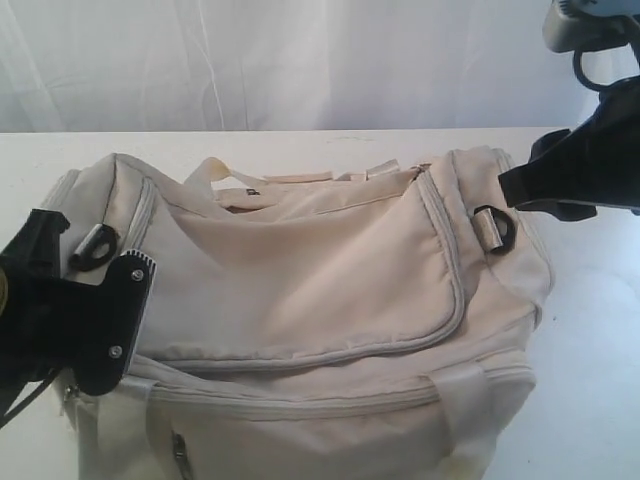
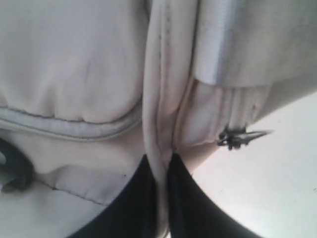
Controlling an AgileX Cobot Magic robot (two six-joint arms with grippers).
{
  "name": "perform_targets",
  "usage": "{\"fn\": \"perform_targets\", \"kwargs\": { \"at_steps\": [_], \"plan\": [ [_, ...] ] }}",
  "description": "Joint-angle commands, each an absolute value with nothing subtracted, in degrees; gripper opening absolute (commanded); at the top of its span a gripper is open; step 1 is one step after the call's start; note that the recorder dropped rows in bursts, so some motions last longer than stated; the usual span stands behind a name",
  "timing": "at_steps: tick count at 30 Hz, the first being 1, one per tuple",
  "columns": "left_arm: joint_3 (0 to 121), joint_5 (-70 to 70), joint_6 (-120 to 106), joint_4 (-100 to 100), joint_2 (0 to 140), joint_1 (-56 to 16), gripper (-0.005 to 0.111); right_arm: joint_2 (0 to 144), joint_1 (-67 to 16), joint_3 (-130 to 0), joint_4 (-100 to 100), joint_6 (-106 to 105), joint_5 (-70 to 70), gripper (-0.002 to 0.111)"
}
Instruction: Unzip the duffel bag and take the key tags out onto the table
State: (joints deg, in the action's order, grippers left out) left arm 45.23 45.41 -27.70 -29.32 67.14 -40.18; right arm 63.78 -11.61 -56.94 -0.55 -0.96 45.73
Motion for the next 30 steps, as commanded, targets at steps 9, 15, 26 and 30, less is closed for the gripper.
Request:
{"fn": "perform_targets", "kwargs": {
  "at_steps": [9,15,26,30],
  "plan": [
    [44.8,46.5,-19.1,-34.1,63.8,-40.1,0.017,63.6,-11.3,-56.5,-0.7,-1.3,42.5,0.049],
    [44.8,45.3,-18.8,-30.0,60.0,-40.1,0.062,66.9,-11.3,-56.5,-2.3,0.8,36.1,0.049],
    [52.4,43.9,10.6,-27.3,53.7,-40.1,0.064,83.0,-6.8,-71.2,13.2,-10.4,38.9,0.049],
    [52.6,44.9,12.6,-21.5,54.7,-40.1,0.058,90.3,-6.8,-78.5,24.8,-18.3,42.4,0.049]
  ]
}}
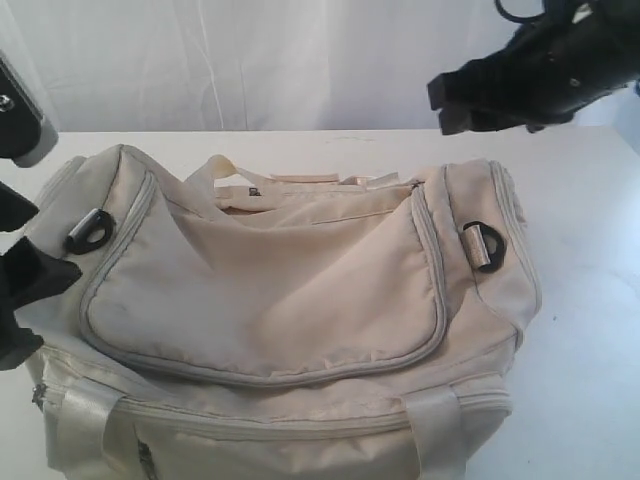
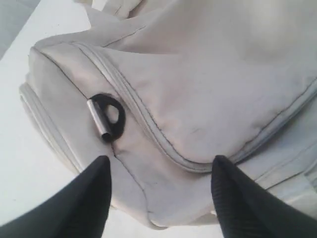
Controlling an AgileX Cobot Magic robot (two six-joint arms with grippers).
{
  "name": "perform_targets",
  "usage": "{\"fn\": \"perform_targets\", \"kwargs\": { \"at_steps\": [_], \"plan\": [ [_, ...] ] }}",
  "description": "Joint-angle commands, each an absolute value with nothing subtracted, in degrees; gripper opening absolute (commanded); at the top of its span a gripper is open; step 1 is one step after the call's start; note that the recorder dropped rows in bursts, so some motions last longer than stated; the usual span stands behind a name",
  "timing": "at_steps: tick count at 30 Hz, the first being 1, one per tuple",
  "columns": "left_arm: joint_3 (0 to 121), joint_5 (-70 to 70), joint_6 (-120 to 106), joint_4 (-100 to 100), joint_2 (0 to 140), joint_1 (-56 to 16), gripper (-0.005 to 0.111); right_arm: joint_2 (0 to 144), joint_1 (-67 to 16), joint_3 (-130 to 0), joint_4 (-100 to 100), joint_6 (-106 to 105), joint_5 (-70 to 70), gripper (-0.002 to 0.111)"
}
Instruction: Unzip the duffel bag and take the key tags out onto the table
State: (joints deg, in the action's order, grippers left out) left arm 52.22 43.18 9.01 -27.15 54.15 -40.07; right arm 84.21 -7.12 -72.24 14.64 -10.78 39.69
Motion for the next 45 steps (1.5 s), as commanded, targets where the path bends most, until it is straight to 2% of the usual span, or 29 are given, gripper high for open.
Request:
{"fn": "perform_targets", "kwargs": {
  "at_steps": [1,8,14,20,22,26,27,29,41,43,45],
  "plan": [
    [52.6,45.2,11.8,-20.0,54.9,-40.1,0.058,91.8,-6.8,-79.9,24.9,-18.1,42.2,0.049],
    [50.3,44.0,7.5,-16.9,55.6,-40.1,0.057,103.9,-6.8,-90.1,24.5,-14.5,45.0,0.064],
    [47.1,40.2,7.5,-16.7,55.4,-40.1,0.057,111.2,-6.8,-92.9,16.9,-9.4,49.8,0.064],
    [47.1,39.0,7.5,-15.7,55.4,-40.1,0.057,111.5,-6.8,-92.9,16.7,-8.2,55.2,0.062],
    [47.1,38.9,7.5,-15.7,55.4,-40.1,0.057,111.5,-6.8,-93.1,17.5,-8.2,56.6,0.049],
    [46.8,38.5,7.5,-15.7,55.4,-40.1,0.057,111.3,-6.8,-94.9,18.1,-8.3,56.9,0.011],
    [46.7,38.4,7.5,-15.7,55.4,-40.1,0.057,111.0,-6.8,-95.4,18.3,-8.3,56.9,0.005],
    [46.7,38.3,7.5,-15.7,55.4,-40.1,0.057,110.5,-6.8,-95.5,18.6,-8.4,56.5,0.000],
    [46.7,38.3,7.5,-15.3,55.4,-40.1,0.057,108.9,-6.8,-95.5,18.0,-10.2,55.5,0.002],
    [46.7,38.3,7.5,-15.2,55.4,-40.1,0.057,109.8,-6.8,-95.5,17.9,-10.2,55.3,0.013],
    [46.7,38.3,7.5,-15.2,55.4,-40.1,0.057,110.6,-6.8,-95.5,17.0,-10.2,55.6,0.033]
  ]
}}
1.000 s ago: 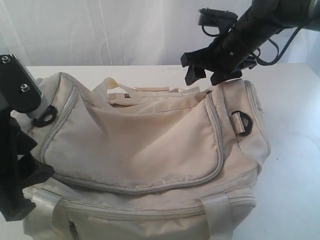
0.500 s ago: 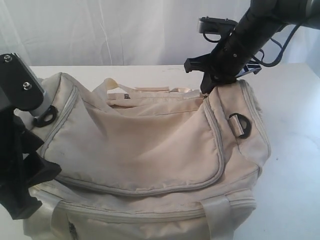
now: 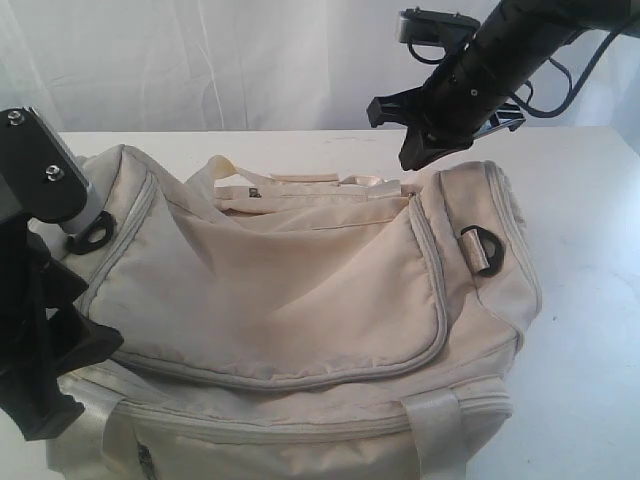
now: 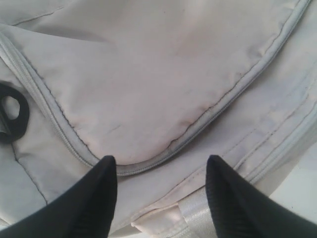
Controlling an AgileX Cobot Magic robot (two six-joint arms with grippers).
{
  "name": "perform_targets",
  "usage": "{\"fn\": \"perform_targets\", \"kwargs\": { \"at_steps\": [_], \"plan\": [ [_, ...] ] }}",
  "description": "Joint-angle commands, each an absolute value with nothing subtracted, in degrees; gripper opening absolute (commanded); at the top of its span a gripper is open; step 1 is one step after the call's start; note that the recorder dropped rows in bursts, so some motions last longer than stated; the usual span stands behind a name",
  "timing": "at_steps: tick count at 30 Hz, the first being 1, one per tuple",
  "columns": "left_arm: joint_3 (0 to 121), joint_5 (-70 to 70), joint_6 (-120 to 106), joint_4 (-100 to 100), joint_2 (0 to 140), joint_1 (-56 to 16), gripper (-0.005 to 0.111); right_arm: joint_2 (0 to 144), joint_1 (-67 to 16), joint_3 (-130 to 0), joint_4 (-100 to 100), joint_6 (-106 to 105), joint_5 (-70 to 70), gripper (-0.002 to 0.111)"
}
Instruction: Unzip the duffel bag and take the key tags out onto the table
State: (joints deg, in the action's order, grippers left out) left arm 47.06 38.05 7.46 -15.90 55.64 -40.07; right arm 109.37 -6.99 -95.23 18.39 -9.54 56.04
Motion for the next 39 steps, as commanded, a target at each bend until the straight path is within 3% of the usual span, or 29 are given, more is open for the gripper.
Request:
{"fn": "perform_targets", "kwargs": {
  "at_steps": [1,3,5,11,19,39],
  "plan": [
    [46.7,38.3,7.5,-15.2,55.4,-40.1,0.057,111.1,-6.8,-95.5,16.3,-10.2,55.9,0.047],
    [46.7,38.3,7.5,-15.2,55.4,-40.1,0.057,111.7,-6.8,-95.5,14.8,-10.2,56.4,0.068],
    [46.7,38.2,7.5,-15.0,55.4,-40.1,0.057,112.5,-6.8,-95.5,14.5,-9.7,57.0,0.073],
    [46.7,38.1,7.5,-15.0,55.4,-40.1,0.057,115.0,-6.8,-95.5,18.1,-10.4,59.2,0.052],
    [46.7,38.0,7.5,-15.0,55.4,-40.1,0.057,114.1,-6.8,-96.1,20.4,-14.2,60.0,0.001],
    [46.7,38.0,7.5,-15.0,55.4,-40.1,0.057,106.7,-6.8,-99.9,21.2,-27.1,62.9,0.000]
  ]
}}
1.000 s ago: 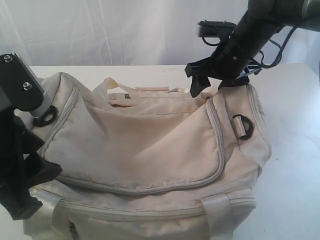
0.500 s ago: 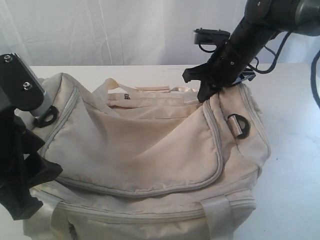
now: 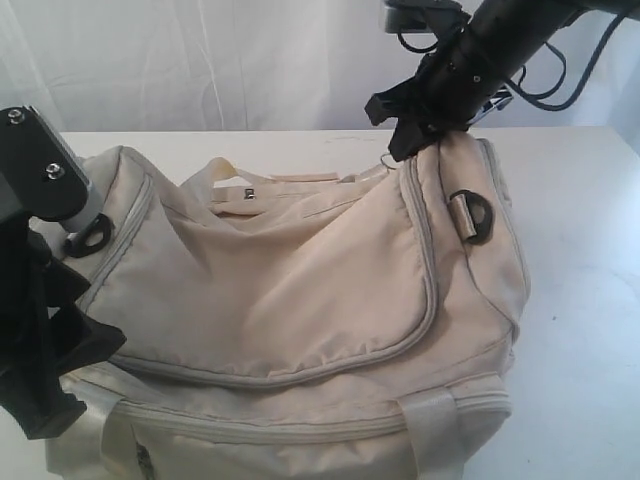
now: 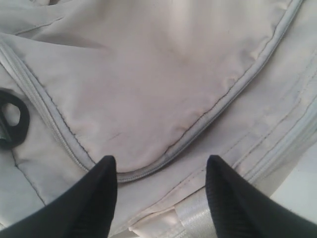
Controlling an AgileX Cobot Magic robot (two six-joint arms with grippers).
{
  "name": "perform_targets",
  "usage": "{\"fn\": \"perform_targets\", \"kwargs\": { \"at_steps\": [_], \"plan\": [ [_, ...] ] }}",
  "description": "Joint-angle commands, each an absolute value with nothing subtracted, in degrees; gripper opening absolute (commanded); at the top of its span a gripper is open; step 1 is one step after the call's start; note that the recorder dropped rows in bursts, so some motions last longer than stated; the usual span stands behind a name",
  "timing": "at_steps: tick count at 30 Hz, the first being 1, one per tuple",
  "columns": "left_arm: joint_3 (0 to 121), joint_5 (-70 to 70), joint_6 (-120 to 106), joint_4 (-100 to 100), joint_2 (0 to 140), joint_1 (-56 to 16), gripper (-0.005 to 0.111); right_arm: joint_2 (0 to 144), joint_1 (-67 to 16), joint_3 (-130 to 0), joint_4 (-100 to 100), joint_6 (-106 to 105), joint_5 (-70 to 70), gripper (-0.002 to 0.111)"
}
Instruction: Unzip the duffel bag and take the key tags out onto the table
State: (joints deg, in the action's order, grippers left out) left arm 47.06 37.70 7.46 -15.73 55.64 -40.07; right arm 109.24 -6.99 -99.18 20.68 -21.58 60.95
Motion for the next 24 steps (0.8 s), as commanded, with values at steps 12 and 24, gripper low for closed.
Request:
{"fn": "perform_targets", "kwargs": {
  "at_steps": [12,24],
  "plan": [
    [46.7,35.7,7.5,-15.2,55.5,-40.1,0.057,105.1,-6.8,-98.3,21.2,-31.2,70.0,0.000],
    [46.7,34.3,7.2,-15.2,55.5,-40.1,0.057,104.3,-6.9,-97.8,20.8,-33.5,64.1,0.040]
  ]
}}
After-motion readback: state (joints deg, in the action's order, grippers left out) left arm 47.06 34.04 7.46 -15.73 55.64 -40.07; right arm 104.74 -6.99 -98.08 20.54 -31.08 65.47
